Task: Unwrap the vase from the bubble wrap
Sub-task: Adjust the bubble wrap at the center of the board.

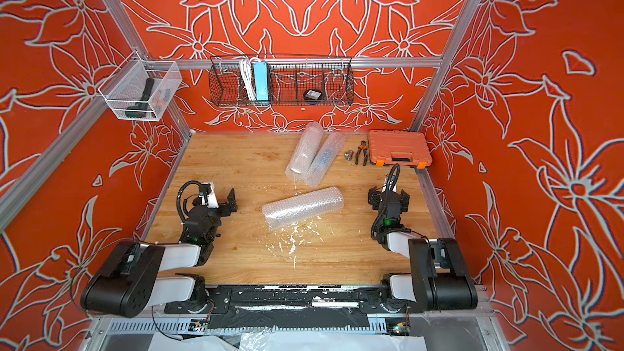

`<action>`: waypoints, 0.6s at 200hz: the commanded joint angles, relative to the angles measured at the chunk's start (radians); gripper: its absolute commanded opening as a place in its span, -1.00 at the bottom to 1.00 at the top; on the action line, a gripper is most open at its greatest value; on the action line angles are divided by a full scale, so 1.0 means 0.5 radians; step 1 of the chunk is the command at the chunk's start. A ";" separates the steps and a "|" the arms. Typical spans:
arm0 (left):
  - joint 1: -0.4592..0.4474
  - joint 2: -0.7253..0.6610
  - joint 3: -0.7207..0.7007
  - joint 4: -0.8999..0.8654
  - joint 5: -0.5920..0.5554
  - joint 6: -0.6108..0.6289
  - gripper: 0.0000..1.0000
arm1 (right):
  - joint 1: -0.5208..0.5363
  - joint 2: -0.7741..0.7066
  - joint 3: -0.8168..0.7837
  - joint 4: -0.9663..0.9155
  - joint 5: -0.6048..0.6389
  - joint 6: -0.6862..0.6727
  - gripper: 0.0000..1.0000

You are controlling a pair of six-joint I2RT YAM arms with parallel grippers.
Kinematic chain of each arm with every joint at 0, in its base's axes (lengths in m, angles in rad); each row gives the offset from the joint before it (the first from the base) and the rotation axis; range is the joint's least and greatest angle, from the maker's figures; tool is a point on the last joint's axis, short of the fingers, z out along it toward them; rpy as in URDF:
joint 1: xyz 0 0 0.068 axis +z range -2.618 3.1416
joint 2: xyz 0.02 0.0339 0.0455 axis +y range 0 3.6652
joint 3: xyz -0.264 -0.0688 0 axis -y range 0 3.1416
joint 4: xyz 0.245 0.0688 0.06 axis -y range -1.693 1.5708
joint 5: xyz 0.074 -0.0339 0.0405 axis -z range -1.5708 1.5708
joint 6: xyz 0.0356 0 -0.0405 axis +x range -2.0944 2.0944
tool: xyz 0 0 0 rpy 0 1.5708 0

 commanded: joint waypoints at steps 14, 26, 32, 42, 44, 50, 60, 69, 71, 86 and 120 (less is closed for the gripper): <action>0.008 -0.340 0.160 -0.592 -0.158 -0.317 0.96 | 0.008 -0.363 0.239 -0.704 0.007 0.223 0.97; -0.006 -0.433 0.218 -0.752 -0.137 -0.424 0.96 | 0.010 -0.469 0.288 -0.885 -0.162 0.308 0.97; -0.007 -0.473 0.265 -0.868 -0.150 -0.544 0.96 | 0.006 -0.515 0.314 -0.982 -0.246 0.349 0.97; -0.010 -0.512 0.327 -1.005 -0.074 -0.676 0.96 | 0.009 -0.576 0.356 -1.152 -0.422 0.412 0.97; -0.010 -0.512 0.337 -1.025 -0.050 -0.702 0.96 | 0.009 -0.585 0.363 -1.186 -0.463 0.424 0.96; -0.010 -0.512 0.363 -1.074 0.043 -0.763 0.96 | 0.012 -0.615 0.385 -1.282 -0.576 0.461 0.95; -0.023 -0.513 0.410 -1.163 0.213 -0.854 0.96 | 0.012 -0.656 0.407 -1.405 -0.753 0.530 0.95; -0.044 -0.498 0.445 -1.229 0.362 -0.903 0.96 | 0.014 -0.686 0.410 -1.479 -0.921 0.596 0.94; -0.049 -0.491 0.451 -1.237 0.399 -0.906 0.96 | 0.015 -0.691 0.410 -1.497 -0.959 0.608 0.93; -0.109 -0.418 0.502 -1.303 0.668 -0.876 0.96 | 0.032 -0.735 0.409 -1.613 -1.192 0.718 0.89; -0.309 -0.211 0.677 -1.517 0.948 -0.852 0.95 | 0.167 -0.780 0.297 -1.693 -1.411 0.872 0.88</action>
